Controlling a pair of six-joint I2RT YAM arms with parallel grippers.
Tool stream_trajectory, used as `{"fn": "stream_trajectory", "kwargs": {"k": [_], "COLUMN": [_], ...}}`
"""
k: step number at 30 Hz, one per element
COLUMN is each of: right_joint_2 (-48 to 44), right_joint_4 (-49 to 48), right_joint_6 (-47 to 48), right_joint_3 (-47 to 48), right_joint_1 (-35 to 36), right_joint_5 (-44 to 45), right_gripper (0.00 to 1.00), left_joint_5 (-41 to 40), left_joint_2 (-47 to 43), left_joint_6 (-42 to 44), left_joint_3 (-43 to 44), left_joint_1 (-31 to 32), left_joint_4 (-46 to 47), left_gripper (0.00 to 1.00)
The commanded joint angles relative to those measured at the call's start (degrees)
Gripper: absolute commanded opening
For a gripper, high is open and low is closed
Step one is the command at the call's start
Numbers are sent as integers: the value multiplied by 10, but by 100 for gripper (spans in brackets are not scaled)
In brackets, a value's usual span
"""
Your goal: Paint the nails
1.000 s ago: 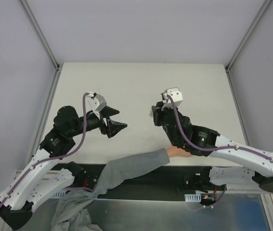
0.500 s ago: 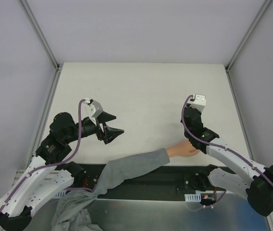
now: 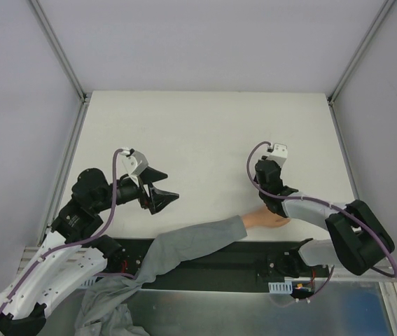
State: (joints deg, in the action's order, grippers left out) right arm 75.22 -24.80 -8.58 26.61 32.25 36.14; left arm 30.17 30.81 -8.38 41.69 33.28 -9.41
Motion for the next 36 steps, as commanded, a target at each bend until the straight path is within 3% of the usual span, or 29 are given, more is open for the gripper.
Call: {"fn": "stream_trajectory", "kwargs": {"k": [1, 9, 15, 19, 25, 28, 29, 32, 36], "right_joint_2": [26, 66, 67, 41, -80, -145, -156, -202, -272], "right_joint_4": [-75, -93, -83, -20, 152, 327, 421, 569, 666], "right_joint_6": [-9, 9, 8, 8, 4, 16, 23, 39, 67], "right_joint_3": [2, 2, 7, 32, 100, 199, 232, 333, 403], "right_joint_1": [12, 40, 49, 55, 64, 63, 62, 62, 62], "right_joint_5": [17, 49, 50, 46, 47, 26, 15, 13, 22], "right_gripper": [1, 6, 26, 43, 56, 61, 62, 62, 63], "left_joint_5": [7, 9, 9, 9, 8, 2, -3, -12, -27], "left_joint_2": [-7, 10, 14, 12, 10, 10, 11, 18, 37], "left_joint_6": [-11, -8, -7, -7, -1, 14, 20, 37, 56], "left_joint_3": [-2, 3, 6, 4, 11, 33, 40, 68, 112], "left_joint_1": [-3, -3, -3, -3, -3, -3, -3, -3, -4], "left_joint_4": [6, 7, 7, 6, 5, -7, -15, -24, -29], "left_gripper": [76, 76, 76, 77, 77, 78, 78, 79, 79]}}
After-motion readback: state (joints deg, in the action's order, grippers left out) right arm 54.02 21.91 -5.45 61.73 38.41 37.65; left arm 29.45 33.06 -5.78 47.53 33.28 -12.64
